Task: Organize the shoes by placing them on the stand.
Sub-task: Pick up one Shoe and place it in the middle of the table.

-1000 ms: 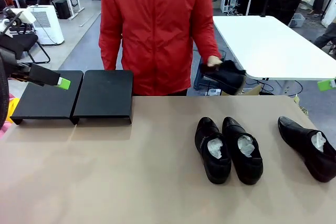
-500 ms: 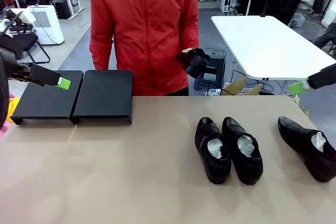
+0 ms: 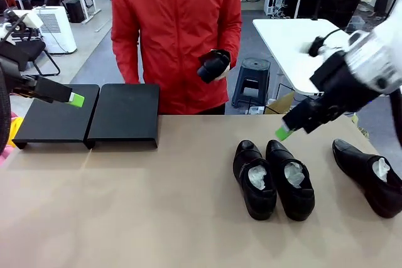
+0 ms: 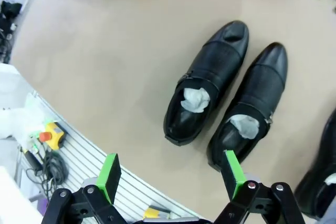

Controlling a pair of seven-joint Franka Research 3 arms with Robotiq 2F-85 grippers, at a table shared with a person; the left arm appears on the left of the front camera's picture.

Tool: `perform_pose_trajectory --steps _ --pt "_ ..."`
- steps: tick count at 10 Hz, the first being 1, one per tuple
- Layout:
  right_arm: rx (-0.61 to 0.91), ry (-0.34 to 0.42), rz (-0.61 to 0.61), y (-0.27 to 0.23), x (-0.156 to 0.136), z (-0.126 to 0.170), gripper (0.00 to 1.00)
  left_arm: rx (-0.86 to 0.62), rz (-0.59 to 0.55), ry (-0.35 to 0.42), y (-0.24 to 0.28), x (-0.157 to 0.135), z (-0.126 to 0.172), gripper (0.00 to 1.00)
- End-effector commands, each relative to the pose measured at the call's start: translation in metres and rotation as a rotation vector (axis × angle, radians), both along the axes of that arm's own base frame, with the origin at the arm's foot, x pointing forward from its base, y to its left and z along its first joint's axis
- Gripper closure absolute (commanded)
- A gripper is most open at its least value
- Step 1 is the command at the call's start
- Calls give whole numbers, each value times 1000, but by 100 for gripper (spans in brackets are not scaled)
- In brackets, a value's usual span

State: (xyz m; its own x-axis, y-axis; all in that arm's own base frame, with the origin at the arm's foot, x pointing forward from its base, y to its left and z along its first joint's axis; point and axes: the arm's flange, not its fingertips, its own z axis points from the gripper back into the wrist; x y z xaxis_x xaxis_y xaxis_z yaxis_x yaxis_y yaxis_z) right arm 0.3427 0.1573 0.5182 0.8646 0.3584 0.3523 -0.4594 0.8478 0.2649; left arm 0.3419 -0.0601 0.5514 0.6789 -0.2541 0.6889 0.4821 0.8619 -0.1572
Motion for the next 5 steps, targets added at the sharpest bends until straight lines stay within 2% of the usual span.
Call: perform_pose_trajectory --steps 1,2,3,4,5 --pt "-69 18 -97 19 9 -11 0 7 -12 -1 3 0 0 0" --pt "-107 43 -113 31 13 -29 0 7 -12 -1 3 0 0 0" --pt "-121 77 -62 32 18 -39 0 7 -12 -1 3 0 0 0" --pt "-60 38 -58 22 6 -24 0 7 -12 -1 3 0 0 0" --pt "-60 38 -58 22 6 -24 0 7 -12 -1 3 0 0 0"
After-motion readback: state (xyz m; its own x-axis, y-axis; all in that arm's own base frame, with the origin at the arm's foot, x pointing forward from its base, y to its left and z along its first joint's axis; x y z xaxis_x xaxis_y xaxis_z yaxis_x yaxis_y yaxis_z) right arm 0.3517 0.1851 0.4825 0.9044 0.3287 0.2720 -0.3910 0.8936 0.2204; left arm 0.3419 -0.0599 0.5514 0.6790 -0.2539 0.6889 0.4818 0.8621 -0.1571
